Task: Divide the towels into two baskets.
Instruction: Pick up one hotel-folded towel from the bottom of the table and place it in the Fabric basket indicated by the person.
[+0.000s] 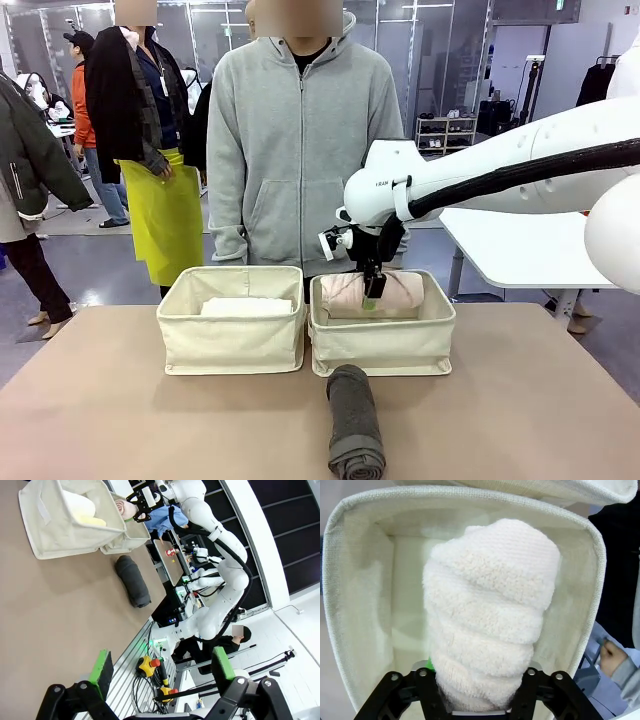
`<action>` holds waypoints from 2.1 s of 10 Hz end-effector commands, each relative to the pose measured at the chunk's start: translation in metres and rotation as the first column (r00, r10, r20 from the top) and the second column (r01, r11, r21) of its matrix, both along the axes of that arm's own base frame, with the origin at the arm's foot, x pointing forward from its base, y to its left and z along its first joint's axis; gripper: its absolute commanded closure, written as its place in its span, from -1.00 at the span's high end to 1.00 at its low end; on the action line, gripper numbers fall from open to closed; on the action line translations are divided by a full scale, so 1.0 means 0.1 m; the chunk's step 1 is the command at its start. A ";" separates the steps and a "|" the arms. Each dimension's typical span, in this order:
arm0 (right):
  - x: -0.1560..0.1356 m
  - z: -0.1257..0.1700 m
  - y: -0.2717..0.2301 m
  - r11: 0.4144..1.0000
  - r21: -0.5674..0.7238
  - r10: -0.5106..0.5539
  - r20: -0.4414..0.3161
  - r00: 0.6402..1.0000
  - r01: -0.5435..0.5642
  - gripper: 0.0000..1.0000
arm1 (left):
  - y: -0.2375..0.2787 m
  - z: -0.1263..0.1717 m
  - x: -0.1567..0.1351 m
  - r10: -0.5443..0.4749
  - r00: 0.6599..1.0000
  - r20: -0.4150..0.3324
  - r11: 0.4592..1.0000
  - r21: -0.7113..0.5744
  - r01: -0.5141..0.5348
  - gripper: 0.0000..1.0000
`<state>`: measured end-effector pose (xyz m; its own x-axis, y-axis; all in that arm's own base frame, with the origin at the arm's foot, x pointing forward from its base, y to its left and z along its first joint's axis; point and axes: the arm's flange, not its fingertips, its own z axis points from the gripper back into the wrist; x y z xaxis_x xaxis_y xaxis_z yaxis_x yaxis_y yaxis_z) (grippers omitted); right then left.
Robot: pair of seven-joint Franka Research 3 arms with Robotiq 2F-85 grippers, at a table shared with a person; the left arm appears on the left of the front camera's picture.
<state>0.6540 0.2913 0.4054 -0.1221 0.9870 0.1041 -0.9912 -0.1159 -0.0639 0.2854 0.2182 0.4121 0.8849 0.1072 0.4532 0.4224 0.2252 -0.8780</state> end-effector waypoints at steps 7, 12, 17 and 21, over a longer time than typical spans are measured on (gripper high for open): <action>0.01 0.06 -0.01 1.000 -0.002 -0.005 0.011 1.000 0.005 0.75 | 0.01 0.03 -0.03 0.000 1.000 0.015 1.000 -0.008 0.000 1.00; 0.01 0.06 -0.01 1.000 -0.002 -0.005 0.011 1.000 0.005 0.75 | 0.01 0.03 -0.03 0.000 1.000 0.015 1.000 -0.008 0.000 1.00; 0.01 0.06 -0.01 1.000 -0.002 -0.005 0.011 1.000 0.005 0.75 | 0.01 0.03 -0.03 0.000 1.000 0.015 1.000 -0.008 0.000 1.00; -0.56 0.36 -0.48 0.956 0.167 -0.195 -0.258 0.946 0.243 0.75 | 0.01 0.03 -0.03 0.000 1.000 0.015 1.000 -0.008 0.000 1.00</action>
